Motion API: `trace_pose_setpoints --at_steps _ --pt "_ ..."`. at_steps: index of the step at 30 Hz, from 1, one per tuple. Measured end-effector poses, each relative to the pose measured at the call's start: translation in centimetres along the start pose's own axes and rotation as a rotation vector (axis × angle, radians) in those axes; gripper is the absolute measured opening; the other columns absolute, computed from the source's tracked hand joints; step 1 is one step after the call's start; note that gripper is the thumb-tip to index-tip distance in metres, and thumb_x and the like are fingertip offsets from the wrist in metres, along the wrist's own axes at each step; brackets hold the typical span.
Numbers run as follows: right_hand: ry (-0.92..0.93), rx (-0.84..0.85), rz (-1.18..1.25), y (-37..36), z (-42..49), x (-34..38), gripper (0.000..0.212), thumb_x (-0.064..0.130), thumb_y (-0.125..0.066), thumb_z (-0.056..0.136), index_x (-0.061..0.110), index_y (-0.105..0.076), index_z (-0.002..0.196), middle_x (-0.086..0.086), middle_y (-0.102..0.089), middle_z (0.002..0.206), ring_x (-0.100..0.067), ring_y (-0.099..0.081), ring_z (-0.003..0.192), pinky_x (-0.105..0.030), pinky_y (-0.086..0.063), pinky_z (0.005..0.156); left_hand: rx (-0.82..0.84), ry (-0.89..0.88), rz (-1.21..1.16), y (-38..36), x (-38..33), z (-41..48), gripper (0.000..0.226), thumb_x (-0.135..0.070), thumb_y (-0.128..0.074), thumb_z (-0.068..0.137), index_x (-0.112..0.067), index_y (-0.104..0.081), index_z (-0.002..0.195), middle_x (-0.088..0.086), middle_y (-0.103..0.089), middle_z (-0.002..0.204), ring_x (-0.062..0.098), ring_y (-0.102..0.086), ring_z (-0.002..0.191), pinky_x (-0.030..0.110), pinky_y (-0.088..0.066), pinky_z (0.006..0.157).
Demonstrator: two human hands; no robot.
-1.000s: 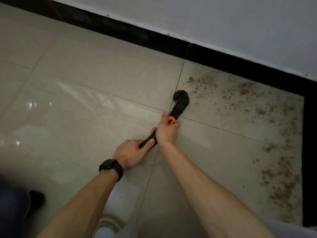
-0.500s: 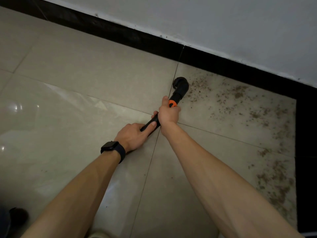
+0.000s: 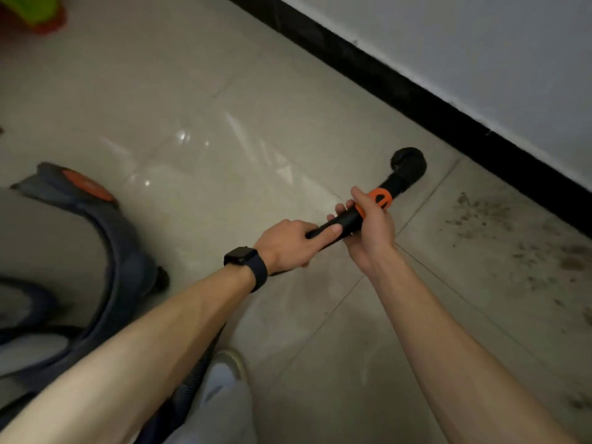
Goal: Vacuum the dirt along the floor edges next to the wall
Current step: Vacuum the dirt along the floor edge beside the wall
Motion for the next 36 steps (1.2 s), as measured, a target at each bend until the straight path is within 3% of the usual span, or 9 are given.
trace_pose_setpoints --at_steps 4,8,12,19,24,27,29,32,36 --pt "-0.186 0.165 0.045 -4.4 -4.4 -2.6 0.013 0.014 -0.067 0.098 0.013 -0.056 0.09 0.0 -0.056 0.068 -0.016 -0.064 0.061 -0.039 -0.059 0.077 -0.012 0.171 -0.241 1.3 1.8 -6.8 0.079 -0.082 -0.022 0.089 -0.018 -0.062 0.064 0.0 -0.071 0.06 0.015 -0.069 0.062 0.037 -0.055 0.083" --pt "-0.319 0.121 0.015 -6.1 -8.5 -5.7 0.022 0.007 -0.064 0.096 0.014 -0.048 0.082 0.002 -0.047 0.061 -0.011 -0.047 0.044 -0.026 -0.049 0.051 -0.009 0.264 -0.434 0.4 3.0 -13.8 0.08 -0.077 -0.02 0.093 -0.016 -0.067 0.073 -0.001 -0.074 0.068 0.013 -0.07 0.07 0.032 -0.053 0.087" --pt "-0.379 0.132 -0.075 -7.7 -12.2 -8.8 0.024 -0.001 -0.06 0.09 0.013 -0.047 0.077 0.001 -0.047 0.059 -0.012 -0.043 0.04 -0.021 -0.043 0.043 -0.171 0.405 -0.371 0.6 6.4 -19.6 0.068 -0.068 -0.029 0.098 -0.014 -0.068 0.087 0.004 -0.073 0.083 0.024 -0.066 0.082 0.036 -0.051 0.08" --pt "-0.27 0.235 -0.295 -11.0 -15.8 -11.9 0.023 -0.005 -0.059 0.082 0.012 -0.049 0.07 -0.001 -0.048 0.059 -0.014 -0.04 0.043 -0.023 -0.04 0.045 -0.79 0.419 -0.125 2.0 7.9 -33.6 0.011 -0.041 -0.053 0.094 -0.035 -0.055 0.103 -0.019 -0.061 0.091 0.007 -0.061 0.09 0.031 -0.051 0.077" --pt "-0.159 0.318 -0.49 -13.1 -17.7 -13.2 0.022 -0.005 -0.06 0.082 0.012 -0.048 0.074 -0.002 -0.049 0.059 -0.015 -0.041 0.042 -0.026 -0.041 0.046 -1.539 0.508 -0.078 4.5 8.2 -42.8 0.035 -0.023 -0.07 0.083 -0.015 -0.058 0.115 -0.004 -0.053 0.11 0.02 -0.052 0.103 0.031 -0.044 0.092" --pt "-0.058 0.369 -0.613 -14.7 -18.1 -13.4 0.025 -0.004 -0.06 0.083 0.014 -0.047 0.073 -0.002 -0.049 0.056 -0.016 -0.041 0.041 -0.026 -0.04 0.045 -1.388 0.754 -0.726 5.8 13.8 -41.6 0.077 -0.035 -0.079 0.081 -0.021 -0.032 0.14 -0.003 -0.047 0.122 0.024 -0.055 0.107 0.036 -0.044 0.092" --pt "-0.005 0.399 -0.669 -15.3 -17.8 -13.1 0.023 -0.003 -0.061 0.083 0.014 -0.048 0.073 -0.001 -0.049 0.056 -0.017 -0.042 0.042 -0.027 -0.04 0.046 -1.308 0.611 -1.22 6.2 15.9 -39.0 0.08 -0.03 -0.078 0.084 -0.018 -0.026 0.145 0.005 -0.06 0.116 0.027 -0.069 0.078 0.032 -0.051 0.07" --pt "0.066 0.374 -0.691 -14.9 -15.8 -11.5 0.021 -0.002 -0.061 0.083 0.015 -0.049 0.076 -0.001 -0.05 0.057 -0.017 -0.043 0.042 -0.028 -0.041 0.045 -1.489 0.499 -1.349 6.7 16.5 -36.3 0.056 -0.029 -0.074 0.087 -0.011 -0.044 0.131 0.012 -0.067 0.095 0.023 -0.054 0.041 0.025 -0.045 0.044" --pt "0.125 0.267 -0.629 -12.8 -12.6 -7.9 0.02 0.0 -0.061 0.081 0.016 -0.05 0.077 0.0 -0.051 0.059 -0.017 -0.045 0.043 -0.029 -0.043 0.047 -1.559 0.505 -1.436 9.1 16.2 -32.4 0.053 -0.033 -0.071 0.086 -0.016 -0.047 0.13 0.004 -0.065 0.083 0.024 -0.055 0.038 0.026 -0.045 0.045"
Point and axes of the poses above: each hand's wrist, its own z-axis towards the middle knuckle, its own y-axis out of the back of the hand, x = y × z, the point moved 4 cm from there along z, towards the middle knuckle
